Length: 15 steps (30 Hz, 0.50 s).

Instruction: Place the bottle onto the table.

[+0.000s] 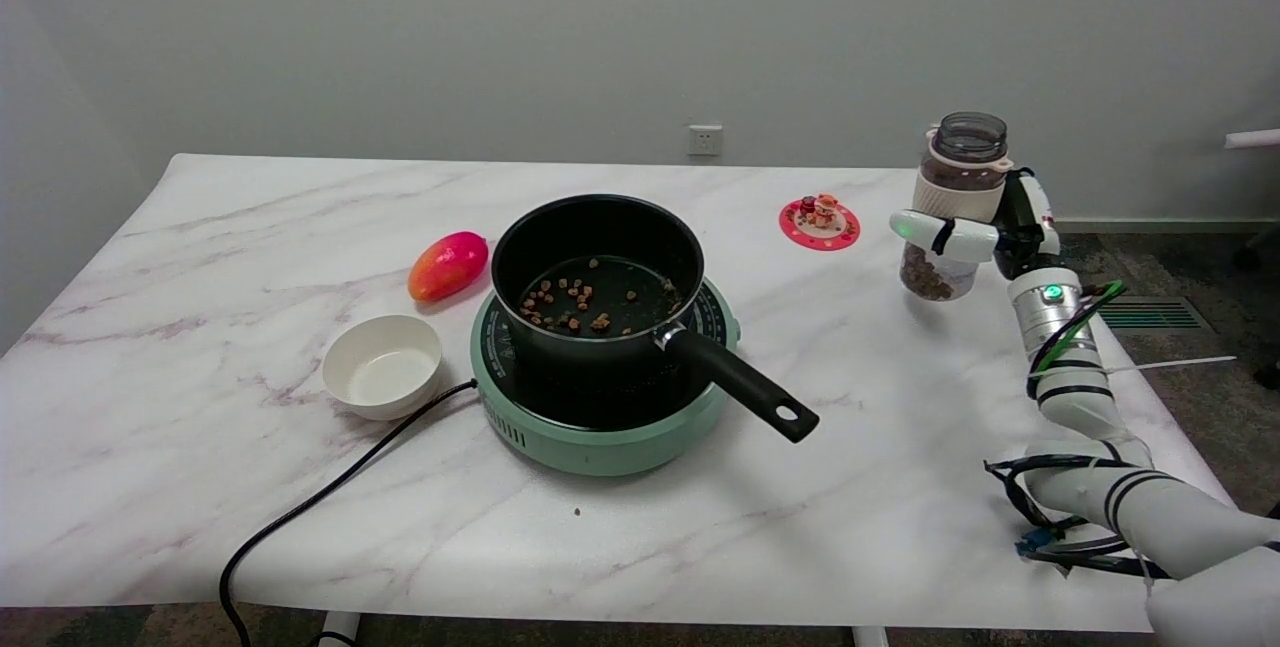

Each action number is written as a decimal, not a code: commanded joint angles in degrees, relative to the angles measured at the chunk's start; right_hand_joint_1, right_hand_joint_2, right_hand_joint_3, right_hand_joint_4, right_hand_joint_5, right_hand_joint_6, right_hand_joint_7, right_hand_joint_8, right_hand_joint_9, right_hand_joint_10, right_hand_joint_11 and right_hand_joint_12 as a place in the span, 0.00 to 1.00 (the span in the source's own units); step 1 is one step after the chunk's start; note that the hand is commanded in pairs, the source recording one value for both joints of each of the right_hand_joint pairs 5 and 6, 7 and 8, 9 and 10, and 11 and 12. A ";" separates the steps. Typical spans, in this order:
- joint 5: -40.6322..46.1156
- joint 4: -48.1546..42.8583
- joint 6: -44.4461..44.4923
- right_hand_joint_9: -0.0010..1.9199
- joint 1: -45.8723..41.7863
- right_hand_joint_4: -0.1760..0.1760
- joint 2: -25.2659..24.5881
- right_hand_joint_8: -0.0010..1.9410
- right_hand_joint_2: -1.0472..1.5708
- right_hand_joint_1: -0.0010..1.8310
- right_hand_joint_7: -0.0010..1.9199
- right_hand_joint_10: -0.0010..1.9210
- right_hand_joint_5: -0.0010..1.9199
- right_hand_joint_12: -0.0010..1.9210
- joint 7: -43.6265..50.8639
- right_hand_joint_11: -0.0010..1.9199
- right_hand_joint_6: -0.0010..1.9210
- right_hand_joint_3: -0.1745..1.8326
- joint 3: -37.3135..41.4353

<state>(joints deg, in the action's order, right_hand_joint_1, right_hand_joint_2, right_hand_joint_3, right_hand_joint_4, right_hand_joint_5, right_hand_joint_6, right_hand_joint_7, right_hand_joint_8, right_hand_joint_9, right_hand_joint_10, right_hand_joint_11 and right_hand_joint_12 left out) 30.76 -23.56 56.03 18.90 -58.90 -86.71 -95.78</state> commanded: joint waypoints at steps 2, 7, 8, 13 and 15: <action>0.67 7.28 2.97 0.70 5.27 0.50 -3.23 0.99 0.88 0.79 1.00 0.70 1.00 0.64 1.92 0.64 1.00 0.26 -4.05; 1.14 7.84 5.05 0.70 5.35 0.50 -3.62 0.99 0.88 0.79 1.00 0.70 1.00 0.64 5.24 0.64 1.00 0.26 -4.29; 1.15 7.92 5.37 0.70 5.28 0.50 -3.70 0.99 0.88 0.79 1.00 0.70 1.00 0.64 5.98 0.64 1.00 0.26 -4.14; 5.52 8.87 9.36 0.71 5.11 0.50 -6.09 0.99 0.87 0.79 1.00 0.71 1.00 0.64 11.25 0.64 1.00 0.27 -3.73; 7.39 9.03 10.09 0.71 4.95 0.50 -6.75 0.99 0.88 0.79 1.00 0.71 1.00 0.64 11.35 0.64 1.00 0.26 -3.74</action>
<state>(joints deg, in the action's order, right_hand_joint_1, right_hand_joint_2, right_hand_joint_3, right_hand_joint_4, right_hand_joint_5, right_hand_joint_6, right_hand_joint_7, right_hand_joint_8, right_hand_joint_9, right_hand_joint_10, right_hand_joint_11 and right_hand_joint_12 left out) 31.65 -17.96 59.34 22.73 -61.53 -83.56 -98.79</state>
